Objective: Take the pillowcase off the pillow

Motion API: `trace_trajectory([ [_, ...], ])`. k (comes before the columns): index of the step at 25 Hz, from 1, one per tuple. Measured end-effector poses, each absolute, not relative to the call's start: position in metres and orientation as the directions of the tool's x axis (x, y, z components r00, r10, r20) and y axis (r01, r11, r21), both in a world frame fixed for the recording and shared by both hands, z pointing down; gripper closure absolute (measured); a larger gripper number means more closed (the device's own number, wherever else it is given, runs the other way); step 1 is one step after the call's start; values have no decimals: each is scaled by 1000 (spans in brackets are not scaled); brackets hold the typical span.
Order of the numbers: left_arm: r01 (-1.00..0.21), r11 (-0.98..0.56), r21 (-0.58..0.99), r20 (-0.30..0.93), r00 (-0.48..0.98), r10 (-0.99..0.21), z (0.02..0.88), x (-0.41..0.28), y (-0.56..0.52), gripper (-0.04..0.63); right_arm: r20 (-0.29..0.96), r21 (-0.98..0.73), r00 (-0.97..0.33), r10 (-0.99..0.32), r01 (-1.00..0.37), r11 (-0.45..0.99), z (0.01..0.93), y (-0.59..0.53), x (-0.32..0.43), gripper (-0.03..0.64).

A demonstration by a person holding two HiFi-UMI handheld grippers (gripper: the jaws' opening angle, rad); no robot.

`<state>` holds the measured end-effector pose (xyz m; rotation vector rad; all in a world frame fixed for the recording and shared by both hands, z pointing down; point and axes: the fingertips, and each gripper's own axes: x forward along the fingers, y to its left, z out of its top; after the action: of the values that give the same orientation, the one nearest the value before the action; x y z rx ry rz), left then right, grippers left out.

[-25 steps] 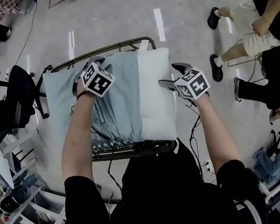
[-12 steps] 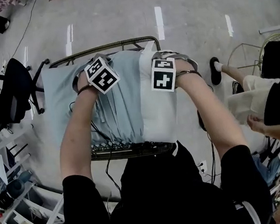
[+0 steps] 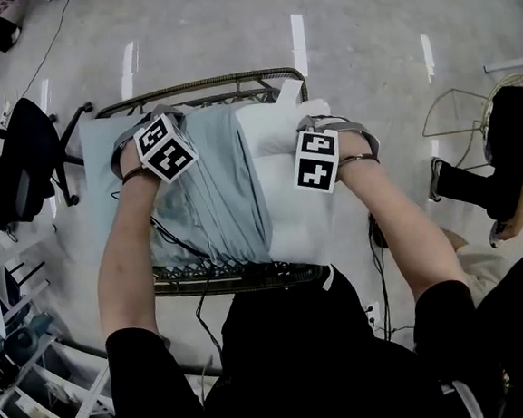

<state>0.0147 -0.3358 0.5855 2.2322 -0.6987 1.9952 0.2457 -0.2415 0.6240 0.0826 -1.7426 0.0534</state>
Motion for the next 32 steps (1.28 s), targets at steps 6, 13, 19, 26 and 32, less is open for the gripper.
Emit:
trace_trajectory([
  [6,-429,-883,-191,953,135,-271,579,21,-336,588,967,-67,-252,31,-133,989,588,-262,248,322],
  [13,-440,-883,-163,967,107,-232,595,30,-349,439,939,-227,-278,205,-51,972,617,-295,225,98],
  [19,-485,-870,-87,972,151,-181,600,32,-345,473,890,-430,-178,420,-24,902,655,-272,228,97],
  [26,-403,-903,-149,975,90,-201,585,30,-333,578,966,-233,-88,243,107,967,605,-238,231,387],
  [32,-362,-918,-160,975,88,-204,558,9,-302,581,973,-178,-140,184,55,982,570,-207,247,436],
])
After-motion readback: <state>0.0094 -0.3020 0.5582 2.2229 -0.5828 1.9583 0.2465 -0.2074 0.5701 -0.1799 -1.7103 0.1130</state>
